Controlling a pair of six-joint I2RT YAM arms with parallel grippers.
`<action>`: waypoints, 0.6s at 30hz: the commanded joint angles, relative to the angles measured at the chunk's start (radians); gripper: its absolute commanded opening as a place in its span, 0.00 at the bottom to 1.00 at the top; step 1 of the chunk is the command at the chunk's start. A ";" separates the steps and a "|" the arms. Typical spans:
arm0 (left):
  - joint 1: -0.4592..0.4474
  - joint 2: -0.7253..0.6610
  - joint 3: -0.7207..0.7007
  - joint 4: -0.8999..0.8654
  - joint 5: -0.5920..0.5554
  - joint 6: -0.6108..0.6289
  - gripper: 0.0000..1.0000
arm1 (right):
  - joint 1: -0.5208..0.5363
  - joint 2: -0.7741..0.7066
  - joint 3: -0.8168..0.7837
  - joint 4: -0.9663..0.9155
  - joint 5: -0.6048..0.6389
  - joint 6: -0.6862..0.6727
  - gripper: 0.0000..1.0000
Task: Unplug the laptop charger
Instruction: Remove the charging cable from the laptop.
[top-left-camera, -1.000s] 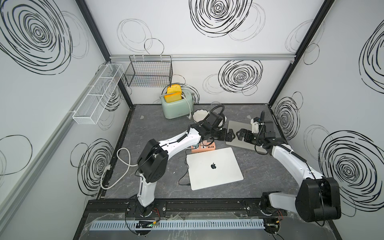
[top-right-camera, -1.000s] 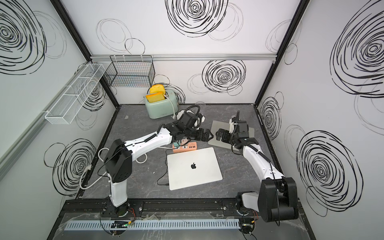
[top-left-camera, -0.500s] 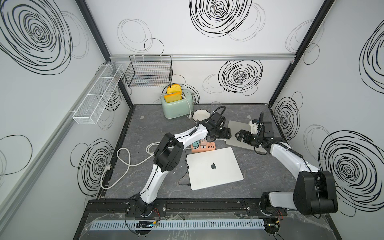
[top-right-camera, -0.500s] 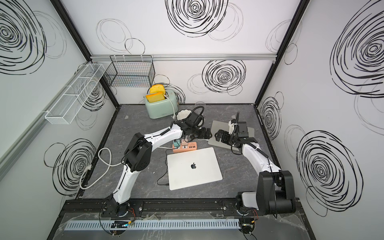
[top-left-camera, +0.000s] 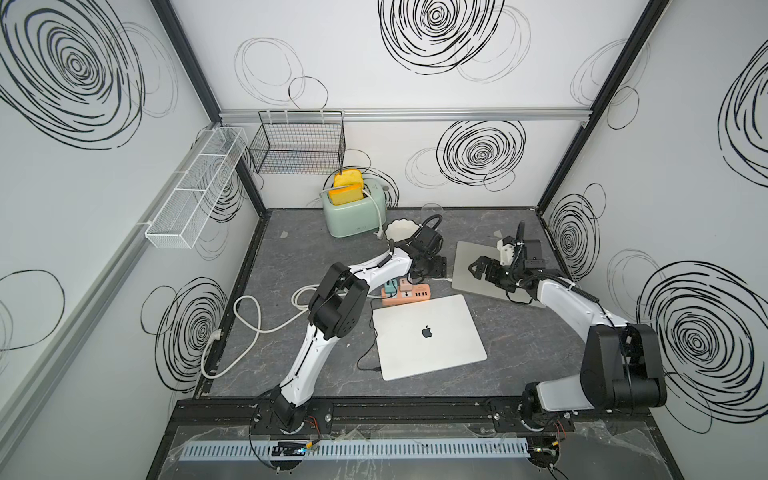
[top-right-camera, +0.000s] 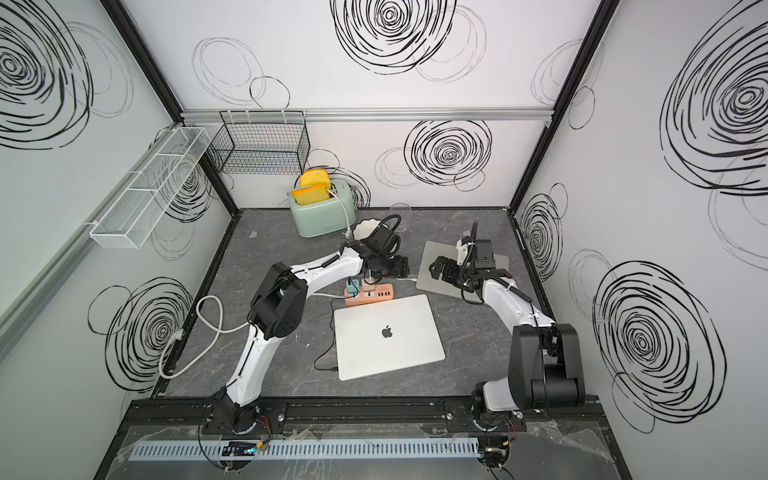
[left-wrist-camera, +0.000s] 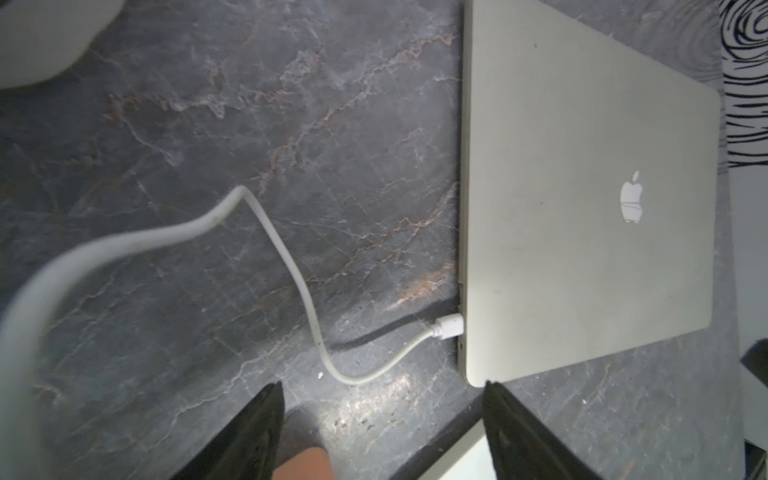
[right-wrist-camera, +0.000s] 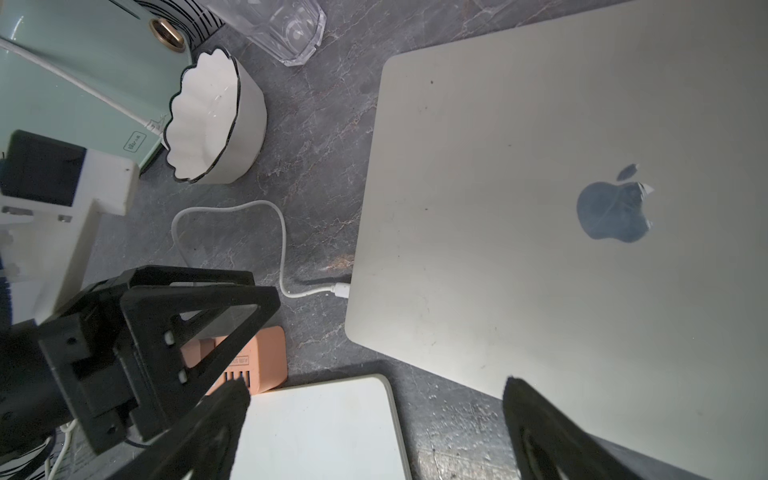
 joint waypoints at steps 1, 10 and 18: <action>0.008 0.039 0.013 -0.027 -0.042 0.001 0.78 | 0.021 0.027 0.035 0.023 -0.011 -0.013 0.99; 0.016 0.116 0.065 -0.035 -0.009 -0.025 0.68 | 0.067 0.080 0.041 0.069 -0.027 -0.041 0.99; 0.011 0.125 0.035 0.002 0.039 -0.060 0.53 | 0.067 0.079 0.013 0.090 -0.033 -0.028 0.99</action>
